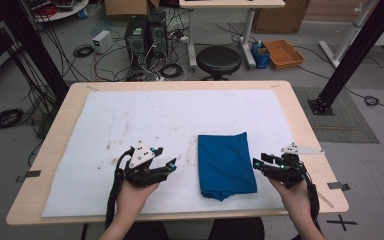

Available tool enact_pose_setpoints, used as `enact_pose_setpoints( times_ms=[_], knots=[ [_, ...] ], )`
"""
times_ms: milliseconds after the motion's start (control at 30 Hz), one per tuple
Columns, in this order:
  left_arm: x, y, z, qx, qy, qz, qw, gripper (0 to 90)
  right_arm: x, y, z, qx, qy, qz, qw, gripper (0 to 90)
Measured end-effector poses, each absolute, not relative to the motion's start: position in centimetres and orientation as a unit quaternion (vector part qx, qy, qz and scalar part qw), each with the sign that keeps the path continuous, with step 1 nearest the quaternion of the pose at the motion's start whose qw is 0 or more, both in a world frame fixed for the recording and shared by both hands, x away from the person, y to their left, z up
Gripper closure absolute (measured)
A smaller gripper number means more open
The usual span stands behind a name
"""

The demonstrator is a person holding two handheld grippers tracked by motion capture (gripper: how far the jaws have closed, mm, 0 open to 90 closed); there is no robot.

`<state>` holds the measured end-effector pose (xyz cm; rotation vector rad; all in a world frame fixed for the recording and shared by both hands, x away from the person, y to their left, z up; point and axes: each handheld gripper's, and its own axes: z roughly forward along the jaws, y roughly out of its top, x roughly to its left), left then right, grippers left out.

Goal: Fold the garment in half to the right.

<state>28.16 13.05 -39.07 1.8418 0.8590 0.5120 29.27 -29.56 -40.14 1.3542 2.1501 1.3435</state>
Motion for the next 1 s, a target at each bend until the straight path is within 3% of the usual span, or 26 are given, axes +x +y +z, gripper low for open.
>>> enact_pose_setpoints(
  times_ms=[300,633,1000],
  knots=[
    [30.3,18.0,-37.4,0.772,0.325,0.204,0.506,32.3,32.7,-29.4,-37.5,0.434,0.739,0.495,0.143,30.1],
    [30.4,21.4,-37.0,0.766,0.319,0.213,0.516,32.3,33.4,-29.3,-37.0,0.417,0.742,0.508,0.133,28.3],
    [30.5,21.9,-37.2,0.766,0.316,0.213,0.518,32.3,33.8,-29.4,-37.2,0.411,0.746,0.508,0.130,26.2]
  ],
)
